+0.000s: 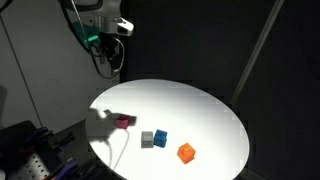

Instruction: Pick up the gray block and put it on the pink block

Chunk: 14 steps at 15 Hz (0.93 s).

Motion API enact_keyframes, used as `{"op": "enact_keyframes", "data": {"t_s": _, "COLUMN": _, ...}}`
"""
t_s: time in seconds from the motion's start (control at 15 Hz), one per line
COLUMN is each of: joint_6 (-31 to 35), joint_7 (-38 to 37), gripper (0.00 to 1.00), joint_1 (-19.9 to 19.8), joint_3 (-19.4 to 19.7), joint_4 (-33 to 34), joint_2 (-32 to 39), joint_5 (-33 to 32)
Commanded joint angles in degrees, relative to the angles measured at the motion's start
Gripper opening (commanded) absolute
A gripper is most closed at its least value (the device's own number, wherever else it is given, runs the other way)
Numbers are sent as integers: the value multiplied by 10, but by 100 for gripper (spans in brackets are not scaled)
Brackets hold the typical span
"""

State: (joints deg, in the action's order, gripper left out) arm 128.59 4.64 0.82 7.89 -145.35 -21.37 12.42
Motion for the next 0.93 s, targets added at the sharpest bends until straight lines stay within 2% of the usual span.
{"op": "enact_keyframes", "data": {"t_s": 0.0, "joint_6": -2, "joint_7": 3, "gripper": 100, "joint_1": -9, "joint_3": -8, "joint_4": 2, "joint_2": 0, "joint_5": 3}}
{"op": "enact_keyframes", "data": {"t_s": 0.87, "joint_6": -14, "joint_7": -12, "gripper": 100, "joint_1": -18, "joint_3": -5, "joint_4": 35, "joint_2": 22, "joint_5": 7}}
